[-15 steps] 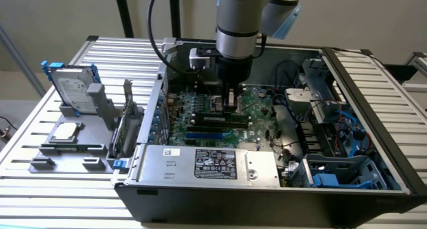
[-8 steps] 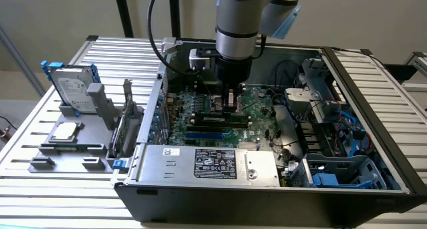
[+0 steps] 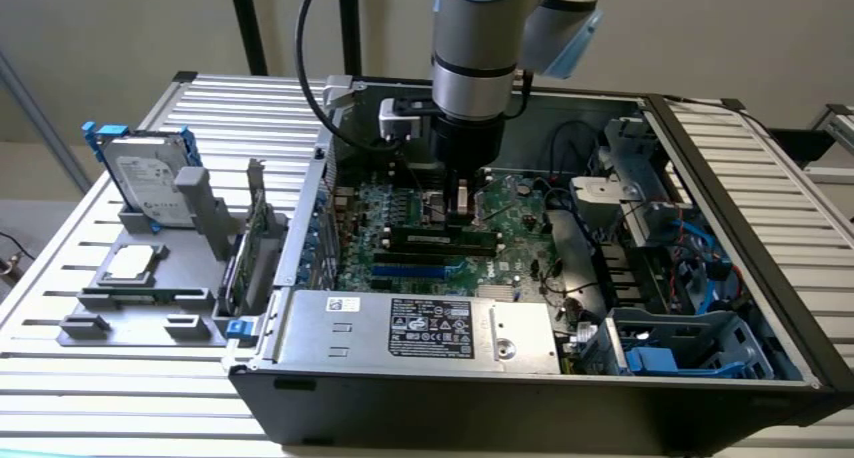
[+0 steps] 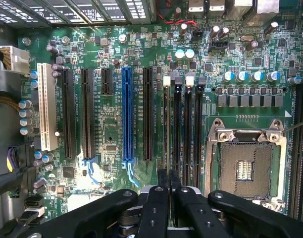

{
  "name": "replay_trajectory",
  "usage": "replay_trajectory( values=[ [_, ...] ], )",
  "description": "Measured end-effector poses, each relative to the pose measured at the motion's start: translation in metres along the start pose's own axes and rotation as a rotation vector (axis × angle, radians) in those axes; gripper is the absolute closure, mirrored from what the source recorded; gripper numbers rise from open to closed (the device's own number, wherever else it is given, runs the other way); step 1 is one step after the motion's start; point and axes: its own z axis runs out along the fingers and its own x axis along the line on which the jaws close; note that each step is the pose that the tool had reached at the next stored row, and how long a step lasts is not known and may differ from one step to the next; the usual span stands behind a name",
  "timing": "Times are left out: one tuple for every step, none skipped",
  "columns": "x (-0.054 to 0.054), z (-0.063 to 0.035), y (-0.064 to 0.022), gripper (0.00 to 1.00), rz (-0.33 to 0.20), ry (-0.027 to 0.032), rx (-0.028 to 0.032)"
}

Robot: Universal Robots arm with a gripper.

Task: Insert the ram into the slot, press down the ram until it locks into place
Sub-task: 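Insert the ram into the slot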

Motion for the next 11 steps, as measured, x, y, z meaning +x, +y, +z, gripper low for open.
replay_trajectory(
  values=[
    [0.0000,0.0000,0.0000,0.88,0.000,0.0000,0.0000],
    [0.0000,0.0001,0.0000,0.88,0.000,-0.0002,0.0001],
    [0.0001,0.0002,0.0000,0.88,0.000,-0.0003,0.0002],
    [0.0002,0.0001,0.0000,0.88,0.000,-0.0002,0.0001],
    [0.0003,0.0001,0.0000,0.86,0.000,-0.0001,0.0000],
    [0.0003,0.0000,0.0000,0.86,0.000,0.0000,0.0000],
    [0.0003,0.0001,0.0000,0.80,0.000,0.0000,0.0000],
    [0.0003,0.0000,0.0000,0.80,0.000,0.0000,0.0000],
    [0.0003,0.0000,0.0000,0.80,0.000,-0.0001,0.0000],
    [0.0004,-0.0003,0.0000,0.80,0.000,-0.0004,-0.0001],
    [0.0005,-0.0013,0.0000,0.80,0.000,-0.0018,-0.0002]
  ],
)
